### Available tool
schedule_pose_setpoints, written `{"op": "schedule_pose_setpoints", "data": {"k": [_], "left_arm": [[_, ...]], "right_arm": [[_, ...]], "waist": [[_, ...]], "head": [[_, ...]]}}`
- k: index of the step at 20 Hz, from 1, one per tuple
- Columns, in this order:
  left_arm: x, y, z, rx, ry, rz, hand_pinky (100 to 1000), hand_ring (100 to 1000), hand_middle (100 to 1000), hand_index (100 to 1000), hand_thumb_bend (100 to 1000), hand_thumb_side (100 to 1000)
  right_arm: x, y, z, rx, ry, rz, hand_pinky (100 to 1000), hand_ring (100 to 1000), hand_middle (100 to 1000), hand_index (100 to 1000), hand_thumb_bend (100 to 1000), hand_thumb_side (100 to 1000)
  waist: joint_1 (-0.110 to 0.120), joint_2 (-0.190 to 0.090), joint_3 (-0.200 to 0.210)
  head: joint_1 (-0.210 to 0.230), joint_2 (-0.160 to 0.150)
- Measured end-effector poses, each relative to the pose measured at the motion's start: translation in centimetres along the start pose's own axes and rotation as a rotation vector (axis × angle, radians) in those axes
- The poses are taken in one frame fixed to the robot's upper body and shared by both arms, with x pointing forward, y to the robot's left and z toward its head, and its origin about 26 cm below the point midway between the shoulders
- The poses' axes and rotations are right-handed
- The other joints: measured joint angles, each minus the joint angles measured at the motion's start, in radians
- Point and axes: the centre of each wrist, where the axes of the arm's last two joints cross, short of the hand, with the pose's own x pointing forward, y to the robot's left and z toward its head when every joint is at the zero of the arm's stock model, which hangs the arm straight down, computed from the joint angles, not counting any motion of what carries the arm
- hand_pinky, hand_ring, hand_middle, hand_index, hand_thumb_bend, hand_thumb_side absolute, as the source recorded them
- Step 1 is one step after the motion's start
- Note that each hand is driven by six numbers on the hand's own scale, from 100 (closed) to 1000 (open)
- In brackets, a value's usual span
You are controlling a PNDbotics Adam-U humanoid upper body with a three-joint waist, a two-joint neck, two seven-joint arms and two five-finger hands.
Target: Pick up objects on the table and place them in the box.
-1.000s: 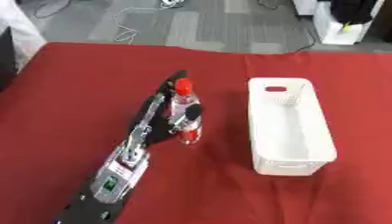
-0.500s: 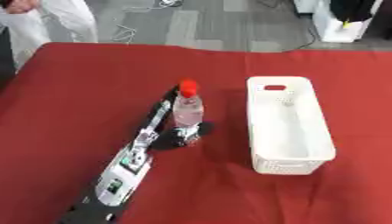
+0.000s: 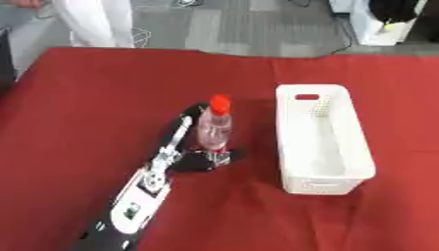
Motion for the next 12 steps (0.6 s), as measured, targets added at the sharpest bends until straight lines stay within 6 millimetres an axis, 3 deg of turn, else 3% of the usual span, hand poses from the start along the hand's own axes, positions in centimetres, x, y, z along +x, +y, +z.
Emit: {"op": "schedule_pose_setpoints", "data": {"k": [3,8,12], "left_arm": [[-0.18,-0.14,-0.01,0.098,0.023,-0.004,498,474,521,681,761,371],[-0.20,-0.34,-0.18,0.208,0.027,0.002,386,378,439,583,636,399],[-0.36,-0.62,-0.09,0.251,0.030,0.021,333,341,397,556,557,403]], "right_arm": [[0.00,0.00,0.00,-0.001,0.000,-0.003,487,594,670,717,100,825],[0.00,0.13,-0.01,-0.003,0.000,-0.011,487,592,669,717,100,830],[0.00,0.17,-0.01,-0.004,0.000,-0.013,487,592,669,716,100,831]], "waist": [[0.000,0.000,-0.002],[0.000,0.001,-0.003],[0.001,0.002,-0.004]], "head": [[0.000,0.000],[0.001,-0.001],[0.001,-0.001]]}}
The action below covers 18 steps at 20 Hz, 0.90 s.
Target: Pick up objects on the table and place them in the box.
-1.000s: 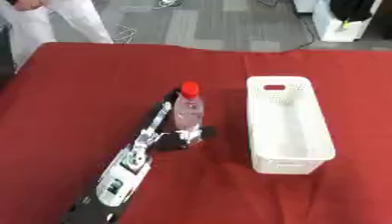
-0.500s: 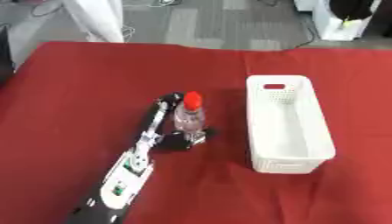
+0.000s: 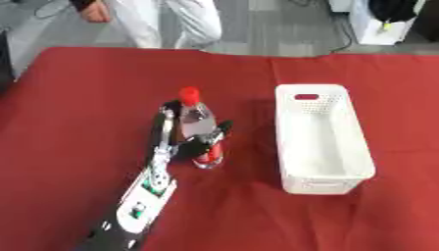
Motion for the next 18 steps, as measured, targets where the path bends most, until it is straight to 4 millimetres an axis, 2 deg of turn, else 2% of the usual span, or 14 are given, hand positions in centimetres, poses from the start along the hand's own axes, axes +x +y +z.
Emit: {"op": "schedule_pose_setpoints", "data": {"k": [3,10,14,18], "left_arm": [[0.0,-0.1,0.0,0.006,-0.002,0.007,340,350,408,560,500,403],[0.8,-0.4,-0.1,-0.070,0.000,0.079,345,356,415,566,482,446],[2.4,0.7,-0.8,-0.132,-0.027,0.130,354,364,424,574,494,428],[5.0,2.1,-2.1,-0.183,-0.100,0.158,358,369,429,579,511,410]], "right_arm": [[0.0,0.0,0.0,0.000,0.000,-0.001,487,592,669,716,100,832],[0.0,0.0,0.0,0.003,0.002,-0.001,487,592,669,717,100,831],[0.0,0.0,0.0,0.006,0.004,-0.001,487,592,669,717,100,831],[0.0,0.2,0.0,0.013,0.006,-0.003,487,592,669,717,100,831]], "waist": [[0.001,0.000,0.000],[0.002,0.001,0.001],[0.007,0.000,0.001],[0.013,-0.002,0.001]], "head": [[0.000,0.000],[0.000,-0.001],[0.000,-0.009],[-0.001,-0.014]]}}
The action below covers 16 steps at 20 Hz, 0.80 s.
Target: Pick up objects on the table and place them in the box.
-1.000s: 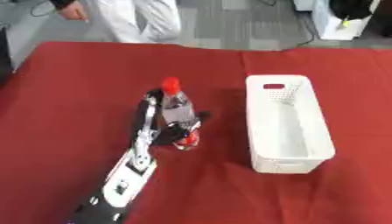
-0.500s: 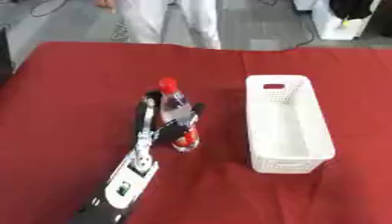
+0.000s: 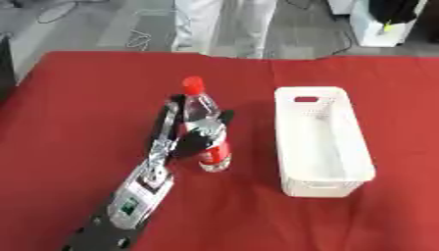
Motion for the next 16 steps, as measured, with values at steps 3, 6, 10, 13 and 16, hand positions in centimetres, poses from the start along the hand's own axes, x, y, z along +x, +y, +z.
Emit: {"op": "schedule_pose_setpoints", "data": {"k": [3,6,10,13,16], "left_arm": [[1.8,0.9,-0.9,-0.027,-0.048,0.003,359,371,432,581,524,393],[3.3,1.5,-1.5,-0.050,-0.093,-0.001,361,373,436,585,534,386],[5.4,1.7,-2.4,-0.088,-0.145,0.021,365,378,441,589,539,381],[6.6,1.5,-3.1,-0.122,-0.174,0.043,373,385,449,598,546,383],[7.4,1.1,-3.7,-0.152,-0.195,0.065,375,387,452,601,545,387]], "right_arm": [[0.0,0.0,0.0,0.003,0.002,0.000,487,592,669,717,100,831],[-0.1,0.0,0.0,0.007,0.002,0.000,487,592,669,716,100,831],[-0.2,0.2,0.0,0.016,0.007,-0.002,487,592,669,717,100,832],[-0.3,0.2,0.1,0.019,0.011,-0.002,488,593,669,716,100,832],[-0.3,0.2,0.1,0.022,0.011,-0.002,488,593,669,717,100,832]], "waist": [[0.001,-0.006,-0.002],[0.003,-0.008,-0.003],[0.004,-0.015,-0.009],[0.008,-0.017,-0.018],[0.013,-0.017,-0.032]], "head": [[-0.001,-0.006],[-0.004,-0.013],[-0.004,-0.013],[-0.004,-0.013],[-0.003,-0.014]]}}
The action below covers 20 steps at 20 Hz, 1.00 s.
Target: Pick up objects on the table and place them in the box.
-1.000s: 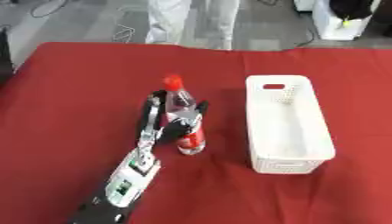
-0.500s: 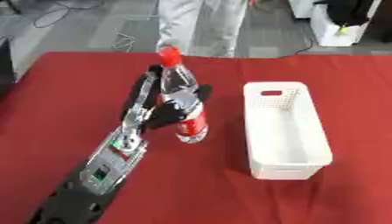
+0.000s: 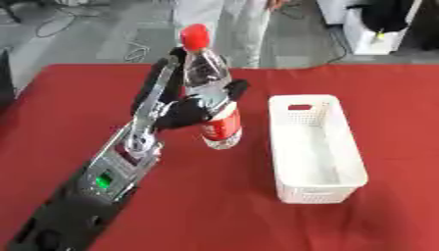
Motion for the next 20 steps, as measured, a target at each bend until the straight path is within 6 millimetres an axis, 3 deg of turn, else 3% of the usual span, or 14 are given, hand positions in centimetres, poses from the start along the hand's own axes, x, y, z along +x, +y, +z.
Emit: {"op": "schedule_pose_setpoints", "data": {"k": [20], "left_arm": [[0.8,-1.6,-2.8,-0.107,-0.060,0.029,386,394,458,607,527,398]], "right_arm": [[0.0,0.1,0.0,0.033,0.006,-0.001,490,593,669,716,100,834]], "waist": [[0.042,0.001,-0.083]], "head": [[0.008,-0.024]]}}
